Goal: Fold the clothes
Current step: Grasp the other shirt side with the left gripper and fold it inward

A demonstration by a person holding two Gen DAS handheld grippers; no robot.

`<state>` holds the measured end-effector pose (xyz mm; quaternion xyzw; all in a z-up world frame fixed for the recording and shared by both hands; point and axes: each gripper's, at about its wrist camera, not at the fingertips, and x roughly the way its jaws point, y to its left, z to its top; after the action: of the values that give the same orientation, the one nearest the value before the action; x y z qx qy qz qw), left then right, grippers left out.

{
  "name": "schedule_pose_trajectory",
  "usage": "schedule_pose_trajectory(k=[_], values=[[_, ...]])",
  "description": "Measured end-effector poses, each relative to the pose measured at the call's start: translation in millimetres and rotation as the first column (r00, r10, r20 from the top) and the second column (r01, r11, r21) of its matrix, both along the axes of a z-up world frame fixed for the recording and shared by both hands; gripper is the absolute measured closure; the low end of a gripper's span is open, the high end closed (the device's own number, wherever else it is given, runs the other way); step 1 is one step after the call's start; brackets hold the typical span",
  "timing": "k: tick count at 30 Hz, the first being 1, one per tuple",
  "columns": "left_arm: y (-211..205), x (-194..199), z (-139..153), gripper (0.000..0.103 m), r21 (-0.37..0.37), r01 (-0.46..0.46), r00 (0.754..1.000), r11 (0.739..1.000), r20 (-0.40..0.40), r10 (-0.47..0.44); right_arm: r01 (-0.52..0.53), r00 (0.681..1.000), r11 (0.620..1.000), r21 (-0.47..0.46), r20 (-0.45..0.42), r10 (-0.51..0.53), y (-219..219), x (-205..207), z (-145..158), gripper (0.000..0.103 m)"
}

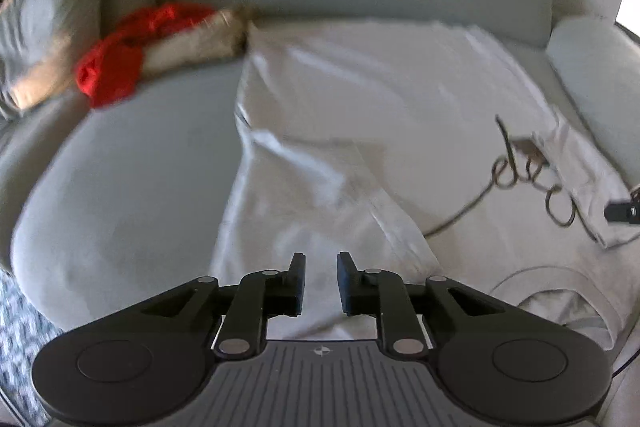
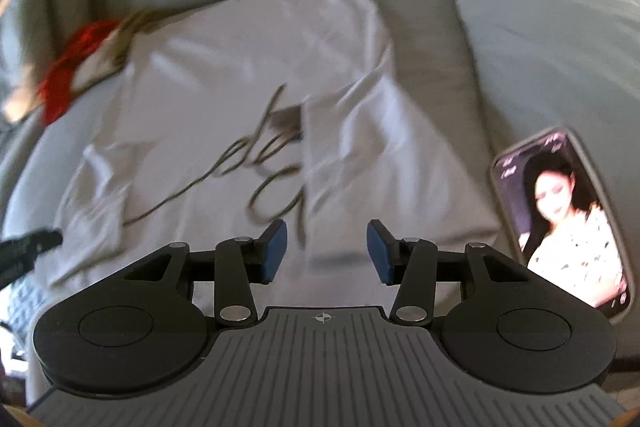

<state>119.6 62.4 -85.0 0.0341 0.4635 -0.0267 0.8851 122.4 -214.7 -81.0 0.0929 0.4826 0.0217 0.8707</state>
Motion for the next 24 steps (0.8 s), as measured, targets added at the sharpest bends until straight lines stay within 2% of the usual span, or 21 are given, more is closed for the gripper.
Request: schedule_pose_trajectory(k=[2, 5, 8, 10, 12, 17, 19, 20, 22, 24], values=[[-2.4, 1.8, -7.9, 0.084, -0.01, -0.016, 0.999, 1.0, -0.041, 0.016, 0.022, 1.0, 0.999, -0.032, -0.015, -0.023, -1.3, 11.5, -6.0, 0.052], [0.0, -8.0, -6.7, 0.084, -0.015, -0.021, 0.998, 1.0, -0.055, 0.021, 0.033, 0.997, 0.996, -0.079, -0.073, -0.039, -3.2, 18.2, -19.0, 0.049], [3.6, -22.8, -5.3, 0.078, -0.036, -0.03, 0.996, 0.999, -0.089, 0.026, 0.008, 0.996, 0.996, -0.083, -0.085, -0.015, -4.4, 2.3, -18.6, 0.044], [10.1, -34.0, -2.9, 0.077, -0.066, -0.052, 0.995, 0.996, -0.091, 0.046, 0.002, 0.993, 1.0, -0.031, -0.117, -0.006, -8.7, -13.0, -15.6, 0.044], [18.2, -43.3, 4.4, 0.076, -0.102, -0.072, 0.995, 0.992, -0.071, 0.065, 0.011, 0.994, 0.999, 0.033, -0.11, -0.007, -16.3, -31.3, -7.9, 0.044], [40.9, -43.1, 32.0, 0.077, -0.167, -0.131, 0.989, 0.977, 0.041, 0.14, 0.065, 0.998, 0.985, 0.162, 0.002, -0.066, -40.8, -47.7, 19.8, 0.045], [47.9, -35.0, 40.2, 0.077, -0.184, -0.154, 0.983, 0.971, 0.073, 0.169, 0.092, 0.994, 0.974, 0.207, 0.044, -0.104, -48.8, -45.1, 28.9, 0.05], [49.9, -28.0, 42.3, 0.077, -0.193, -0.16, 0.981, 0.968, 0.076, 0.177, 0.105, 0.991, 0.969, 0.224, 0.06, -0.121, -52.1, -42.1, 32.0, 0.059], [52.9, -13.1, 44.4, 0.081, -0.215, -0.163, 0.979, 0.963, 0.087, 0.185, 0.129, 0.986, 0.956, 0.263, 0.069, -0.152, -61.6, -31.2, 32.0, 0.067], [53.3, 4.6, 42.6, 0.085, -0.234, -0.16, 0.977, 0.959, 0.098, 0.187, 0.159, 0.98, 0.941, 0.299, 0.065, -0.186, -69.9, -17.3, 30.2, 0.068]])
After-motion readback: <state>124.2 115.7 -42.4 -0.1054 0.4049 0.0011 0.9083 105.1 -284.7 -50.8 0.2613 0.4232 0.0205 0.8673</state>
